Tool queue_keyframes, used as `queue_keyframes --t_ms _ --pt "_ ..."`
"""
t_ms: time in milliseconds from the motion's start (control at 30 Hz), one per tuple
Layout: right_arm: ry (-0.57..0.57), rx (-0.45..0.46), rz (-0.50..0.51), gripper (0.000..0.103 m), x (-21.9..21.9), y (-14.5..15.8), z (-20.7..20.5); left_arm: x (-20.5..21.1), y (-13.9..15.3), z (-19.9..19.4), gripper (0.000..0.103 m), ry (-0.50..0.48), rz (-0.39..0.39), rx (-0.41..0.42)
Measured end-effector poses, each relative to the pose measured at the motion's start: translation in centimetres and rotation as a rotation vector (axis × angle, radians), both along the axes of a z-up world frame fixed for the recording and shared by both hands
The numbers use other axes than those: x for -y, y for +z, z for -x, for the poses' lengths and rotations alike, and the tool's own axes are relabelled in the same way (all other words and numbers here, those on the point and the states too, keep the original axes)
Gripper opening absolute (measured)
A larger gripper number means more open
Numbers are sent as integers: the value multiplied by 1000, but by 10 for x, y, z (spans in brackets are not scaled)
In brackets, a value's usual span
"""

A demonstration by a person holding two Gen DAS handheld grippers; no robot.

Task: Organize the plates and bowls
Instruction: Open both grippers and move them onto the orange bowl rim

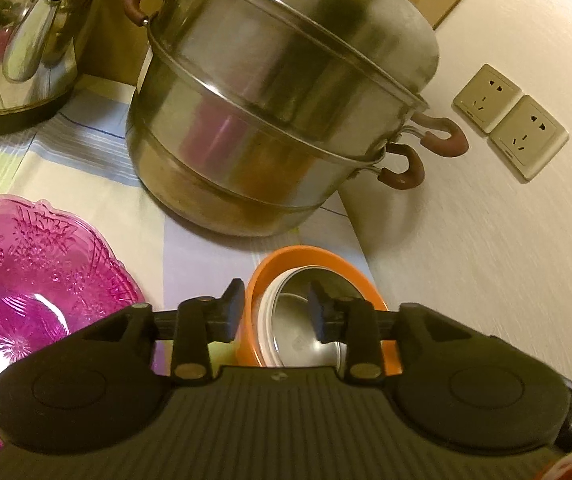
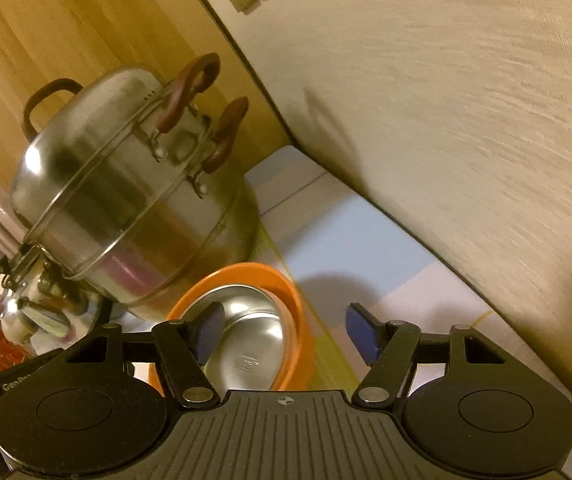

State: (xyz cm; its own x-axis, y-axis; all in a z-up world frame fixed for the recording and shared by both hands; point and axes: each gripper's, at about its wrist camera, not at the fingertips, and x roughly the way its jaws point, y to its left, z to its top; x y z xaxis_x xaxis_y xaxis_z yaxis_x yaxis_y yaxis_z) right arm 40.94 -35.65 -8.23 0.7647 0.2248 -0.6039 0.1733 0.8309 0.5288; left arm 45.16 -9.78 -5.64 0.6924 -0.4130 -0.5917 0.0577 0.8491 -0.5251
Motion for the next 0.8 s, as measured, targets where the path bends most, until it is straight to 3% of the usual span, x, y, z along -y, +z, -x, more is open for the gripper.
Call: queue_keyframes --t_ms 233,800 --pt "11 -25 -7 67 -1 -6 -3 2 -8 -2 55 4 8 -17" --pt "6 -89 -53 67 2 -27 -10 18 -29 -8 55 -21 -7 -67"
